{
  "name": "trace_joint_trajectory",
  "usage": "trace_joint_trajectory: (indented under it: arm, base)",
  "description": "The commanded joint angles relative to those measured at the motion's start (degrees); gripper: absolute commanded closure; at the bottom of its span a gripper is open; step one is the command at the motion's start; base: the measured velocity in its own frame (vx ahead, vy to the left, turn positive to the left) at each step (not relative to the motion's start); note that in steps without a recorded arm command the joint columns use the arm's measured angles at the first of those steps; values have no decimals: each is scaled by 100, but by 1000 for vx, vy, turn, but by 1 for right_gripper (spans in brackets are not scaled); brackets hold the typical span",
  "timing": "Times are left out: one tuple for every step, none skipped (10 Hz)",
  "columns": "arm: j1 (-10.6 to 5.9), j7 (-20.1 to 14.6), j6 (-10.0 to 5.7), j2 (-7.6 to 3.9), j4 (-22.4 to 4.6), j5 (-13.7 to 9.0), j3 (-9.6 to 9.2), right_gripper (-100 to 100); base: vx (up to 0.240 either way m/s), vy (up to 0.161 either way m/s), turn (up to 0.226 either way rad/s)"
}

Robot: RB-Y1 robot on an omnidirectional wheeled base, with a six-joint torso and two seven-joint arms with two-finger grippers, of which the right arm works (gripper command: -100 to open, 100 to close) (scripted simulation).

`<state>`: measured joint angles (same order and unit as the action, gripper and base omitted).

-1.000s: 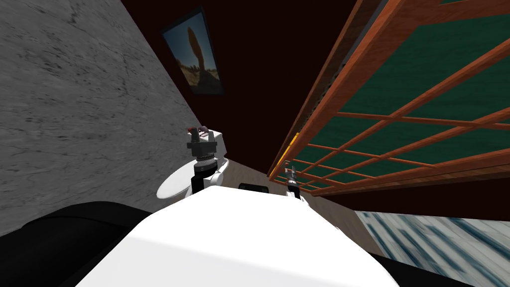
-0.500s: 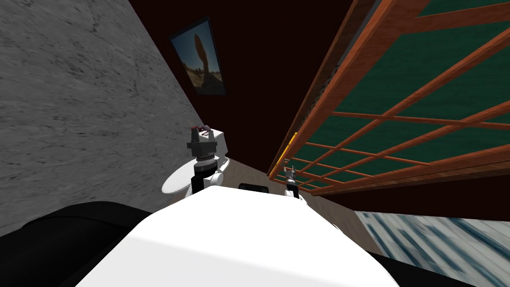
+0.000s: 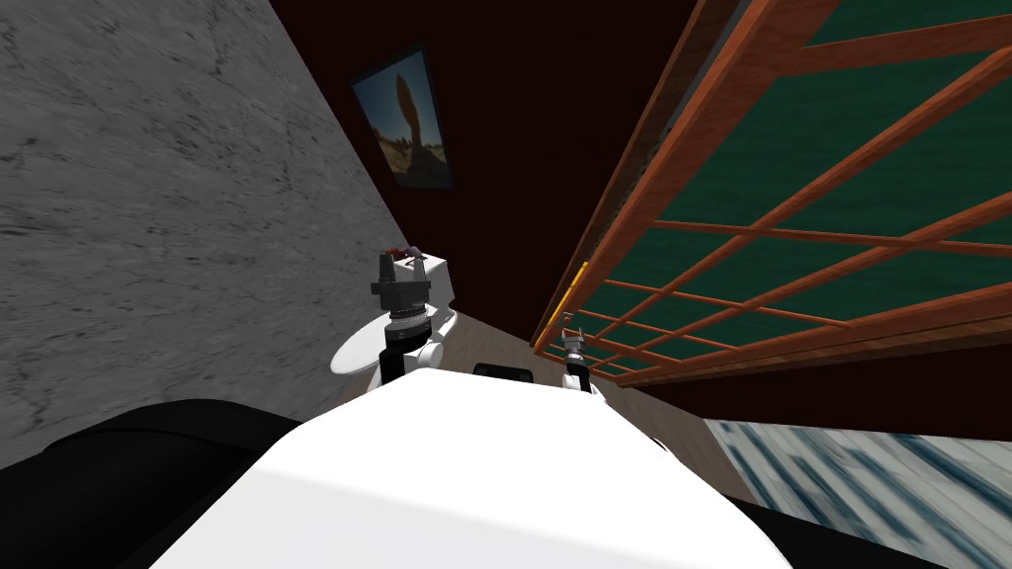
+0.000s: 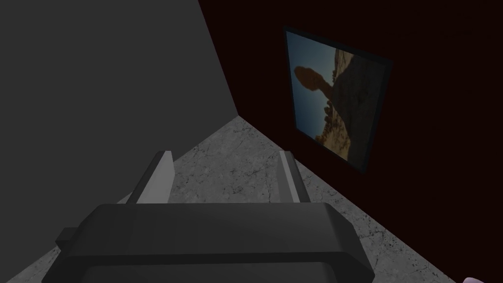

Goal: Pull the door open

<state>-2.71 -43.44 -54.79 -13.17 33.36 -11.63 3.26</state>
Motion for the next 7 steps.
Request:
trace_joint_trajectory:
  arm:
    - [-45, -286, 29, 23, -22, -109, -47, -100]
    - [-76, -437, 62, 45, -24, -203, -88, -100]
    - [-76, -526, 62, 45, -24, -203, -88, -100]
    - [-107, -740, 95, 67, -27, -298, -129, -100]
    - [-138, -891, 127, 89, -29, -391, -169, -100]
    - [-138, -997, 127, 89, -29, -391, -169, -100]
    - [-168, -1194, 159, 110, -31, -483, -209, -100]
  base:
    - [-52, -16, 37]
    - [-68, -26, 63]
    - [-52, -19, 20]
    - [-57, -16, 36]
    - [-81, -36, 53]
    - [-63, -20, 23]
    - [-53, -11, 32]
